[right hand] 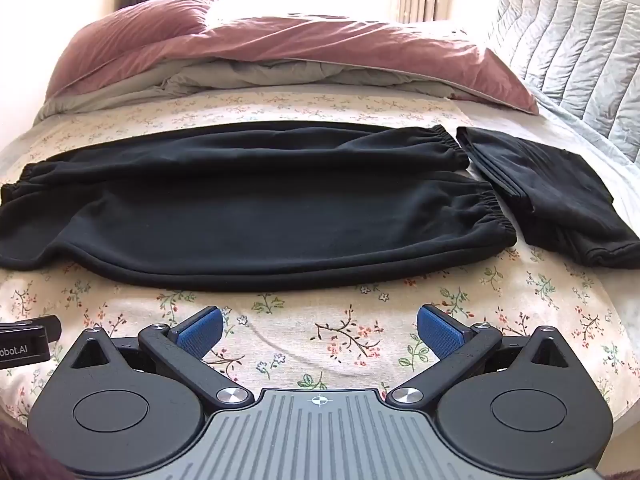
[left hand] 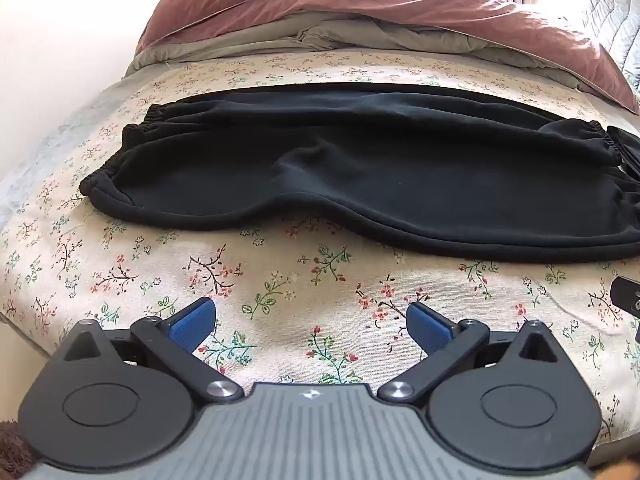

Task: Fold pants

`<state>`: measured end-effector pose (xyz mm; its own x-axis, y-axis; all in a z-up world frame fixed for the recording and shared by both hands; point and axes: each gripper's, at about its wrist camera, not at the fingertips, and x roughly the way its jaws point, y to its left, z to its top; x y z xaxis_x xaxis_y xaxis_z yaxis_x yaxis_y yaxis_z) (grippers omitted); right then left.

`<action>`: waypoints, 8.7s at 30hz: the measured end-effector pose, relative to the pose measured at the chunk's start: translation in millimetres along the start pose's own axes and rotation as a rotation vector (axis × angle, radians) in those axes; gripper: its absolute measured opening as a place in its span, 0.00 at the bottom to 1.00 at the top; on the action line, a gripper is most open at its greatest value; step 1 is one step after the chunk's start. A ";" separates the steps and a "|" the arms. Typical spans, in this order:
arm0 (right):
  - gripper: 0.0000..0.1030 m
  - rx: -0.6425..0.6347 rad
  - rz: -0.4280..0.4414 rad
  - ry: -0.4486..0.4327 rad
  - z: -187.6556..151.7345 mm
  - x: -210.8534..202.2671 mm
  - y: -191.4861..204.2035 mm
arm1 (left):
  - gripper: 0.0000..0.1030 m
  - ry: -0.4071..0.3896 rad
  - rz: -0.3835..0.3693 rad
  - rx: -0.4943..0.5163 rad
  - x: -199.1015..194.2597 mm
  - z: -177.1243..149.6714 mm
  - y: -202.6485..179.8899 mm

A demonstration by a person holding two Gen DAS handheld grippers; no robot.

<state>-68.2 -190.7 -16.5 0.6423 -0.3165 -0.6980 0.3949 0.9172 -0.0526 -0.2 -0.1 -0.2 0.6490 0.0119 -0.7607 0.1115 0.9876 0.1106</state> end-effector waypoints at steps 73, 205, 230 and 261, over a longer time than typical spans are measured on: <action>1.00 0.010 0.006 0.022 0.0 8.0 -1.1 | 1.00 -0.007 -0.048 0.001 4.4 -0.5 0.7; 0.68 0.218 -0.251 0.039 27.1 45.1 -195.6 | 0.81 -0.204 -0.085 -0.228 43.0 16.8 167.6; 0.62 0.085 -0.255 0.096 59.3 92.7 -184.0 | 0.99 -0.119 -0.329 0.023 85.7 49.5 65.1; 0.57 0.716 0.146 -0.135 123.7 241.1 -209.3 | 0.87 -0.105 -0.641 0.685 281.5 280.5 -308.9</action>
<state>85.2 -488.9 -85.4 0.7779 -0.2729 -0.5660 0.6013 0.5847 0.5445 359.2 -345.8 -69.1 0.3716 -0.5490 -0.7487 0.8669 0.4938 0.0682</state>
